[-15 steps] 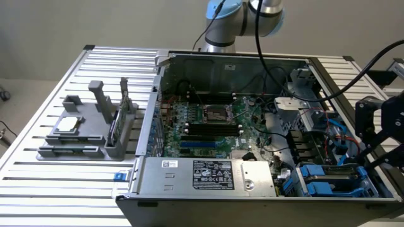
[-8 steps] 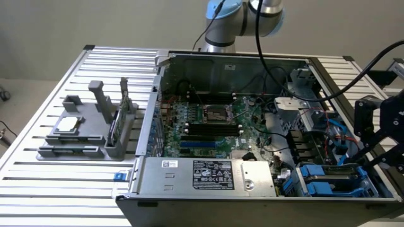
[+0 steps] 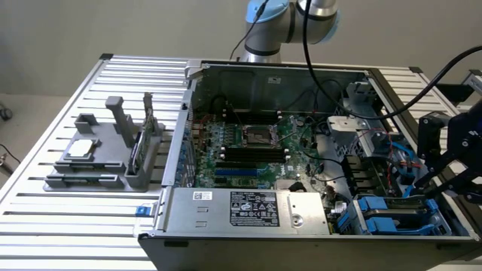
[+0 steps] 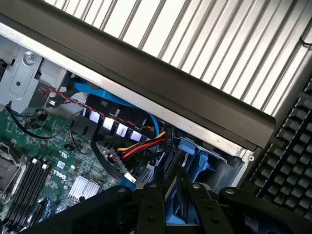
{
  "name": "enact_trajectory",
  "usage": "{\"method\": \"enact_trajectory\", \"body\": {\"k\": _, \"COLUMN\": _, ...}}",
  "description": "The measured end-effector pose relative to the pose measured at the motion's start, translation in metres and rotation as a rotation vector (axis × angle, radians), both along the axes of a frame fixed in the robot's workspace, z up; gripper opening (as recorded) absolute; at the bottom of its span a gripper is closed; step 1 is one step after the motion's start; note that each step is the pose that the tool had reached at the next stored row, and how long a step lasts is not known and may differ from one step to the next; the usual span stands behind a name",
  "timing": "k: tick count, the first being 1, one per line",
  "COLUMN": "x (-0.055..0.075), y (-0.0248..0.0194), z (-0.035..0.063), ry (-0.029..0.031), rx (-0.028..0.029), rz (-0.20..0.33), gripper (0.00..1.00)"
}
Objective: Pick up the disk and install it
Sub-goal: 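Insert the first disk wire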
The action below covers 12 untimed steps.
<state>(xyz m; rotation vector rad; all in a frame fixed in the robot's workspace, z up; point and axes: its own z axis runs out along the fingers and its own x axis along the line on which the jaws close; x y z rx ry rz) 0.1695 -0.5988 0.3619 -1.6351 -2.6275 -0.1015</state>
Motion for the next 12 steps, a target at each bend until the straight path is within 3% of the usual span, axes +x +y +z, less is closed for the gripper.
{"method": "enact_trajectory", "body": {"k": 4, "x": 0.0001, "y": 0.0001, "z": -0.0029, "ry": 0.0, "rx": 0.0245, "rz": -0.004, "gripper": 0.25}}
{"method": "enact_trajectory", "body": {"k": 7, "x": 0.0022, "y": 0.0002, "z": -0.0061, "ry": 0.0, "rx": 0.0383, "rz": -0.005, "gripper": 0.25}}
{"method": "enact_trajectory", "body": {"k": 12, "x": 0.0064, "y": 0.0001, "z": -0.0079, "ry": -0.0002, "rx": 0.0399, "rz": -0.016, "gripper": 0.25}}
